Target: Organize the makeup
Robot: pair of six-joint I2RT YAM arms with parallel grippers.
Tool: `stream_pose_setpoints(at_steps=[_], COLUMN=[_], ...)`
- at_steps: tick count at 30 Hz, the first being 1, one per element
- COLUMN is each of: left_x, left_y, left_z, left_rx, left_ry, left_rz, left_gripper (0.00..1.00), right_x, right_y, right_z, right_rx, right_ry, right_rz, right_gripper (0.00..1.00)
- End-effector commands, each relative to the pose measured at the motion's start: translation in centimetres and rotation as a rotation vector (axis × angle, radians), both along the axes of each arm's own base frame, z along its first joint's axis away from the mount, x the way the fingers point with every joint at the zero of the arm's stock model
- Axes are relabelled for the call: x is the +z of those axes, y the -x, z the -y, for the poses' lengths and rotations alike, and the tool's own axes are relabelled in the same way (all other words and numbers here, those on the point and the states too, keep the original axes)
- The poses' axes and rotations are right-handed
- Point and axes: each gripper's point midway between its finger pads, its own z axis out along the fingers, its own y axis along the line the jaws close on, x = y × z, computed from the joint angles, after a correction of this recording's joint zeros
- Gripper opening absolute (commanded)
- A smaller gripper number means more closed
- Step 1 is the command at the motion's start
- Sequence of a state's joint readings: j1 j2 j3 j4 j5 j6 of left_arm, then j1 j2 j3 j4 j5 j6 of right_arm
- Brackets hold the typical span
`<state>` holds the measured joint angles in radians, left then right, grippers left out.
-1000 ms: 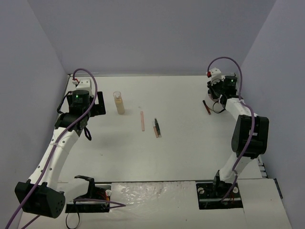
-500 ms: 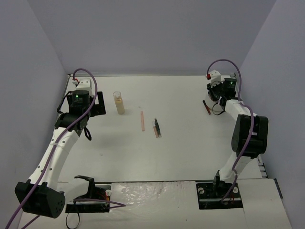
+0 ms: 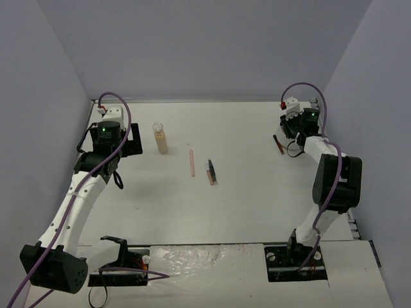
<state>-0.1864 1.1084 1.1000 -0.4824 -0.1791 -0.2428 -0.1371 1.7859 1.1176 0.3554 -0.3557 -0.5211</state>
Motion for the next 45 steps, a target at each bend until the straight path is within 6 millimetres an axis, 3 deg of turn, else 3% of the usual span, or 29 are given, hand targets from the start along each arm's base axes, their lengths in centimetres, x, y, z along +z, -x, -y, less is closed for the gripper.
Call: stream_pose_setpoints(at_steps=[1, 6, 8, 14, 16, 19, 20, 22, 24, 31, 45], left_x=[2.9, 3.0, 3.0, 3.0, 3.0, 3.0, 3.0, 3.0, 2.9, 2.7, 2.5], left_y=[-0.6, -0.6, -0.6, -0.6, -0.6, -0.6, -0.6, -0.6, -0.6, -0.7, -0.8], left_z=[0.0, 0.0, 0.0, 0.1, 0.1, 0.1, 0.1, 0.2, 0.2, 0.1, 0.0], left_rx=[0.008, 0.007, 0.006, 0.002, 0.002, 0.001, 0.001, 0.0, -0.001, 0.001, 0.006], left_ry=[0.029, 0.029, 0.029, 0.033, 0.034, 0.035, 0.035, 0.037, 0.036, 0.034, 0.028], left_rz=[0.101, 0.103, 0.104, 0.103, 0.102, 0.102, 0.102, 0.102, 0.1, 0.093, 0.088], left_gripper=[0.97, 0.97, 0.97, 0.97, 0.97, 0.97, 0.97, 0.97, 0.97, 0.97, 0.97], right_x=[4.4, 6.9, 9.0, 11.9, 12.1, 12.2, 11.9, 11.3, 9.8, 6.0, 3.3], right_y=[-0.8, -0.4, 0.0, 2.6, 3.2, 4.3, 4.7, 5.2, 6.3, 7.7, 5.4], right_z=[0.2, -0.4, -1.0, -1.8, -1.5, 0.4, 1.7, 2.3, 5.1, 8.5, 9.9], right_rx=[-0.021, -0.05, -0.058, -0.132, -0.174, -0.334, -0.41, -0.471, -0.657, -0.848, -0.866], right_ry=[-0.012, -0.102, -0.158, -0.313, -0.337, -0.372, -0.355, -0.367, -0.333, -0.334, -0.34], right_rz=[0.134, 0.195, 0.242, 0.298, 0.289, 0.283, 0.284, 0.264, 0.248, 0.16, 0.06], right_gripper=[0.22, 0.24, 0.3, 0.48, 0.52, 0.61, 0.63, 0.68, 0.76, 0.88, 0.93])
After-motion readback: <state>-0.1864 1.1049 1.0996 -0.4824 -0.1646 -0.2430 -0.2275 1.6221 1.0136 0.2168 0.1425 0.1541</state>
